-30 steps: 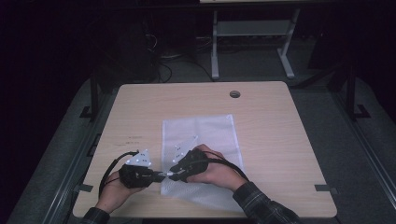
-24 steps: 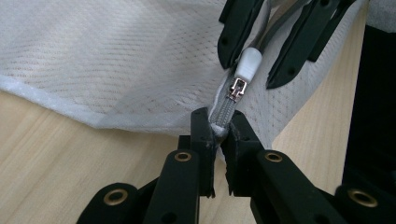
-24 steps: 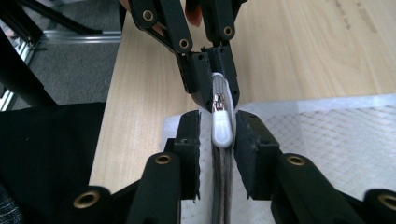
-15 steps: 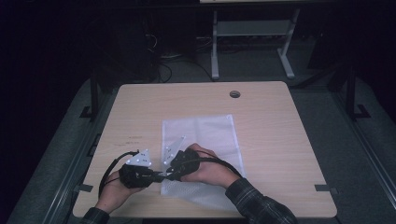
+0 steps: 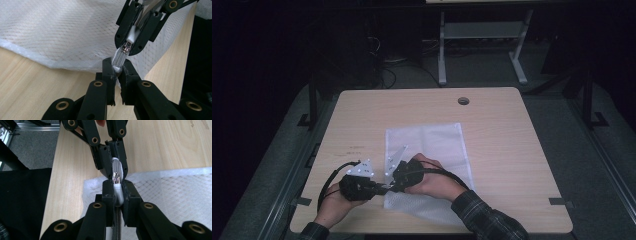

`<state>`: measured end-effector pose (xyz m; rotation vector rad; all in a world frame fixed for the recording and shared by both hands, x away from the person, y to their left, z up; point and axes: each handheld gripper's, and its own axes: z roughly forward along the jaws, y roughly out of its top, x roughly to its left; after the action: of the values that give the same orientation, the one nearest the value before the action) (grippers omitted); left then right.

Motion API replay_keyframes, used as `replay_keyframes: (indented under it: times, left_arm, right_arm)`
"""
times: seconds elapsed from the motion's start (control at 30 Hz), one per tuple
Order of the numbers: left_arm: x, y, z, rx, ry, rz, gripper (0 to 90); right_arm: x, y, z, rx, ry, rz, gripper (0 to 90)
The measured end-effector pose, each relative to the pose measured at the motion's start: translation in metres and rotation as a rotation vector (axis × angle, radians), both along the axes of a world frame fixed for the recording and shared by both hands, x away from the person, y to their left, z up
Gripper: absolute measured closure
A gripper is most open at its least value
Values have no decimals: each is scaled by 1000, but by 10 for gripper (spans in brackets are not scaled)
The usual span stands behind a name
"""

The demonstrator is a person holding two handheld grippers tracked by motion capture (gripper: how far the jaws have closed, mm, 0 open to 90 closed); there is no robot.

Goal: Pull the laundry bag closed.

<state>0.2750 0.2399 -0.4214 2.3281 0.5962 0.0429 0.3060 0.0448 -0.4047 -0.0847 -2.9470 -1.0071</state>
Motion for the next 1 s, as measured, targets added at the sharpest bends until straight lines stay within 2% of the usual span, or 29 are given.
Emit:
replay_keyframes:
  times: [0.47,0.77,0.8,0.83,1.0]
  left_arm:
    - [1,1,1,-22,25,7,838]
    - [1,1,1,-20,28,15,845]
    - [3,3,1,-38,38,24,846]
    - [3,4,1,-43,41,19,846]
    - [2,2,1,-38,41,17,845]
  right_arm:
    - [0,-2,2,-12,21,-16,818]
    - [0,-4,1,-3,34,-24,820]
    - [1,-6,1,-14,29,-30,820]
    - [1,-7,1,-4,38,-35,819]
    - [0,-10,0,-4,51,-41,820]
